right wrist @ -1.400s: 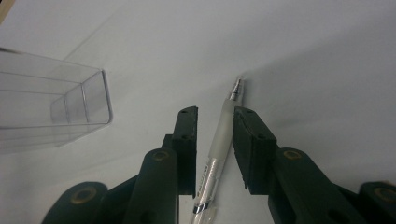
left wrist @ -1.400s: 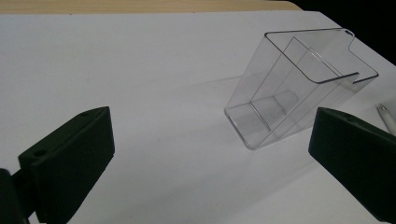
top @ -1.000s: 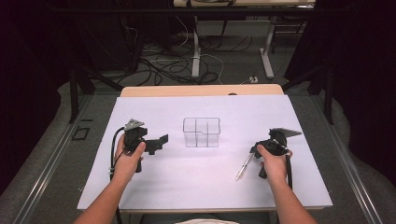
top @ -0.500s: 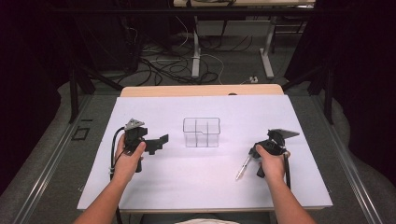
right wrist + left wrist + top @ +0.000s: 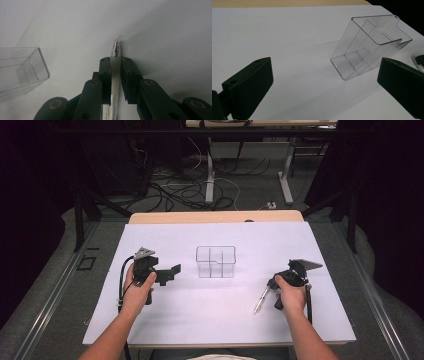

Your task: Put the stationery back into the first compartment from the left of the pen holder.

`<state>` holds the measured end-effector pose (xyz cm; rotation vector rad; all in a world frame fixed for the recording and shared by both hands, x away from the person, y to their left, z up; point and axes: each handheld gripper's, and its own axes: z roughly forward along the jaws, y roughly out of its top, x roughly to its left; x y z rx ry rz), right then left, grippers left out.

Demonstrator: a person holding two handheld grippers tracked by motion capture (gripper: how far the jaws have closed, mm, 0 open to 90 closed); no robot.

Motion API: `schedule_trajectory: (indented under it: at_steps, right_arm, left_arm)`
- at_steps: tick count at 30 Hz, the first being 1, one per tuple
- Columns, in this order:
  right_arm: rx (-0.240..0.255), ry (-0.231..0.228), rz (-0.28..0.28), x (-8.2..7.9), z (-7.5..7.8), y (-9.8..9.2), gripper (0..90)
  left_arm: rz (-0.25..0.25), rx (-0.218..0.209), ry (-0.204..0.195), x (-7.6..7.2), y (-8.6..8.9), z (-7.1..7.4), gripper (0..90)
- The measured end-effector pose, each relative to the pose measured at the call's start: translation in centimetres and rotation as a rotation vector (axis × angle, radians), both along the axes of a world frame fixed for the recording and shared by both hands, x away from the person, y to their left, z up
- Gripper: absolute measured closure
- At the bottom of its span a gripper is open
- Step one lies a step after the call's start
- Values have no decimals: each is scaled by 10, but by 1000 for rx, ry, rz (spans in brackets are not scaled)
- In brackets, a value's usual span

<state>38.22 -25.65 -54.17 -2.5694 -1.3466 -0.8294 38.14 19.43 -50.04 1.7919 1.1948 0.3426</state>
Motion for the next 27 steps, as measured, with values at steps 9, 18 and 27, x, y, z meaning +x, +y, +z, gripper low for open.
schedule_trajectory:
  at_steps: [9,18,27]
  right_arm:
    - [-14,-20,-15,-1,-2,1,804]
    - [5,-62,3,-3,4,3,805]
    - [-43,-173,93,-3,20,10,806]
  left_arm:
    - [2,0,-4,0,-1,-1,1]
    - [1,0,-4,1,-1,-1,1]
    - [4,-5,-1,1,-1,-1,1]
